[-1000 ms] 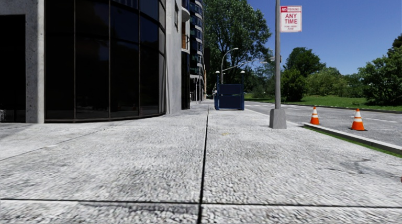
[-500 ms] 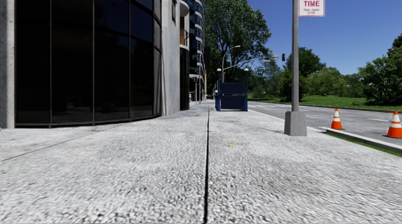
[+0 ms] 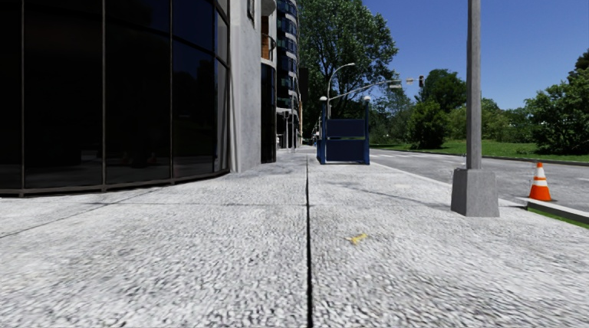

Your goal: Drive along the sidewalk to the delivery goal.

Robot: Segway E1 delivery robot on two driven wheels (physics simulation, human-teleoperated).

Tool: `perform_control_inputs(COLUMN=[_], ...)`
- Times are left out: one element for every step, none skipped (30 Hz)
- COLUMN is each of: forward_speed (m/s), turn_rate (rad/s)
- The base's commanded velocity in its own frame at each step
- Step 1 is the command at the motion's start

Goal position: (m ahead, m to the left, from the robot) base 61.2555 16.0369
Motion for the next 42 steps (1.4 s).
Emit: perform_control_inputs(forward_speed=[2.0, 2.0, 2.0, 2.0, 2.0, 2.0, 2.0, 2.0, 2.0, 2.0, 2.0, 2.0, 2.0, 2.0, 2.0, 2.0, 2.0, 2.0, 2.0, 2.0, 2.0, 2.0, 2.0, 2.0, 2.0, 2.0, 2.0, 2.0, 2.0, 2.0, 2.0, 2.0, 2.0, 2.0, 2.0, 2.0, 2.0, 2.0, 2.0, 2.0, 2.0, 2.0], turn_rate=[0.0, 0.0, 0.0, 0.0, 0.0, 0.0, 0.0, 0.0, 0.0, 0.0, 0.0, 0.0, 0.0, 0.0, 0.0, 0.0, 0.0, 0.0, 0.0, 0.0, 0.0, 0.0, 0.0, 0.0, 0.0, 0.0, 0.0, 0.0, 0.0, 0.0, 0.0, 0.0, 0.0, 0.0, 0.0, 0.0, 0.0, 0.0, 0.0, 0.0, 0.0, 0.0])
